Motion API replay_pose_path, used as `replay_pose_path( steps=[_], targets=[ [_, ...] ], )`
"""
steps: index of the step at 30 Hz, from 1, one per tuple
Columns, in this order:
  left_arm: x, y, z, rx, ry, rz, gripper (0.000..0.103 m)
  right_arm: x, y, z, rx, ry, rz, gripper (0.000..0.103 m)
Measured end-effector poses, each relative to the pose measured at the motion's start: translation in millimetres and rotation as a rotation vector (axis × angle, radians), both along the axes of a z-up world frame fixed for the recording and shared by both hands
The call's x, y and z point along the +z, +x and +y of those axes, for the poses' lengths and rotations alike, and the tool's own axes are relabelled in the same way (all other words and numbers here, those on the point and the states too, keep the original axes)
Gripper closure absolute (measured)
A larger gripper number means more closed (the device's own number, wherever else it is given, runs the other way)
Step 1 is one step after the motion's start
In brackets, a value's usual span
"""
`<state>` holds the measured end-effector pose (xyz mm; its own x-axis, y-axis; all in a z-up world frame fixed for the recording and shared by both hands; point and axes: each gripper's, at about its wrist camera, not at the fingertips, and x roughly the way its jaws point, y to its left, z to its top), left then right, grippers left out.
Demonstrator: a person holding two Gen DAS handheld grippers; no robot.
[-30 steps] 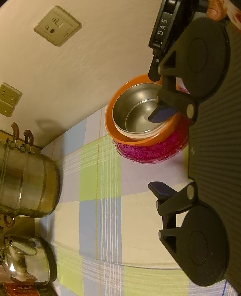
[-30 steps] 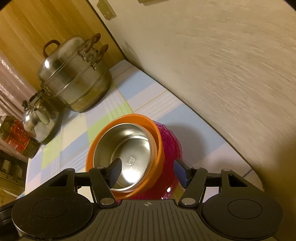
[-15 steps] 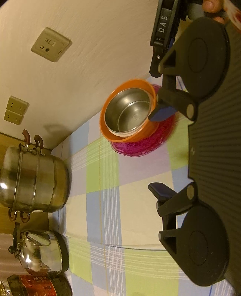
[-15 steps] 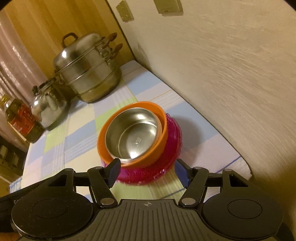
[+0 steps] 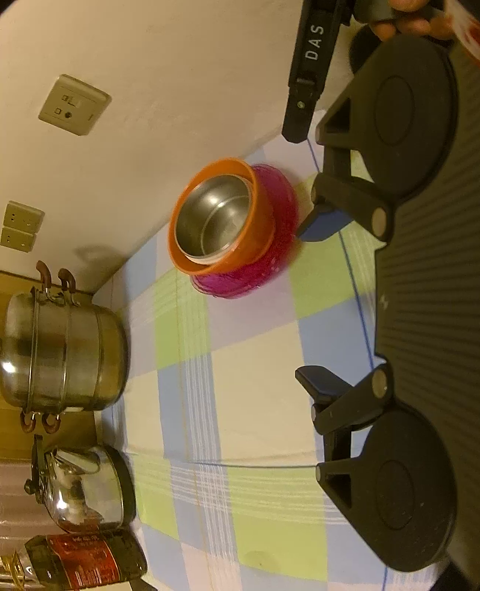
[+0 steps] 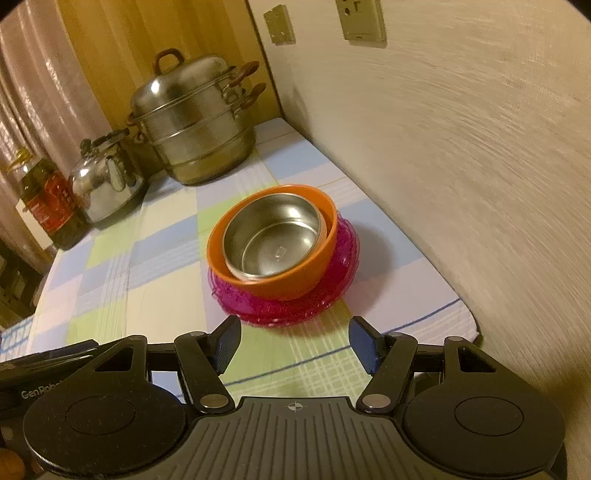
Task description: Organize plates and bowls
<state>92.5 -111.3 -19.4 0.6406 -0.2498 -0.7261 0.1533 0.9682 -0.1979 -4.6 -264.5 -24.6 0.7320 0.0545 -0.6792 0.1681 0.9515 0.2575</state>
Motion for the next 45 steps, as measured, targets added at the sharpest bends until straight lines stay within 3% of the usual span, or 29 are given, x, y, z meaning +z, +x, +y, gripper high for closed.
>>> replay_pose_path(
  steps=[25,45],
  targets=[
    [5.5,-64.5,9.6,0.044,0.018,-0.037,0.031,-1.5,-54.2,29.7,0.068,-0.067,-0.012,0.030],
    [-2.2,-69.6,8.4,0.043,0.033,-0.033,0.030,-6.5,-58.1,38.8,0.090,-0.092,-0.008,0.030]
  ],
)
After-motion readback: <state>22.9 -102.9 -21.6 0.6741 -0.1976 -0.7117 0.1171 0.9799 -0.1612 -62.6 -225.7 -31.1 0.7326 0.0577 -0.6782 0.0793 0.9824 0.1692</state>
